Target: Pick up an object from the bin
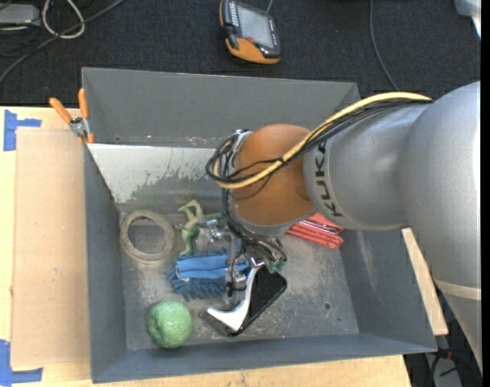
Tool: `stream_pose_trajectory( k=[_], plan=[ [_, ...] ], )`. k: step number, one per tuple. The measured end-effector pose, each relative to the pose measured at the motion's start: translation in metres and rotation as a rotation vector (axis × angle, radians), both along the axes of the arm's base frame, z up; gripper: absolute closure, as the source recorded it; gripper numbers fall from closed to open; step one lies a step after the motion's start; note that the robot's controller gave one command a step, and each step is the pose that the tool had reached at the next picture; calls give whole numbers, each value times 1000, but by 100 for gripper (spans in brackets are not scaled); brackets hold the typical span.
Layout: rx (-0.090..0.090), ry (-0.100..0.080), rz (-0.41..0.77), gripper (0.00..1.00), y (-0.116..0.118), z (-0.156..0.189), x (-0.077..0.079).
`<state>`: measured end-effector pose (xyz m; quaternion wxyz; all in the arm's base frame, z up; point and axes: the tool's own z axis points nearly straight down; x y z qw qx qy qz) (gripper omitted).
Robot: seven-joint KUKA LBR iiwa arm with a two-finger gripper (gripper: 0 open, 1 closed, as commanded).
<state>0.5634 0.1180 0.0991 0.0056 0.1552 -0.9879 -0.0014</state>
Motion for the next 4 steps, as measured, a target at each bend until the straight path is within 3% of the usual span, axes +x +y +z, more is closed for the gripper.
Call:
stream_pose_trajectory(
  k=[1, 2, 4],
  plan=[
    [2, -20, -172, 0, -6, -31, 3],
    [0, -3, -104, 100, -25, -29, 17],
    [0, 1, -105, 100, -25, -11, 16]
  ],
)
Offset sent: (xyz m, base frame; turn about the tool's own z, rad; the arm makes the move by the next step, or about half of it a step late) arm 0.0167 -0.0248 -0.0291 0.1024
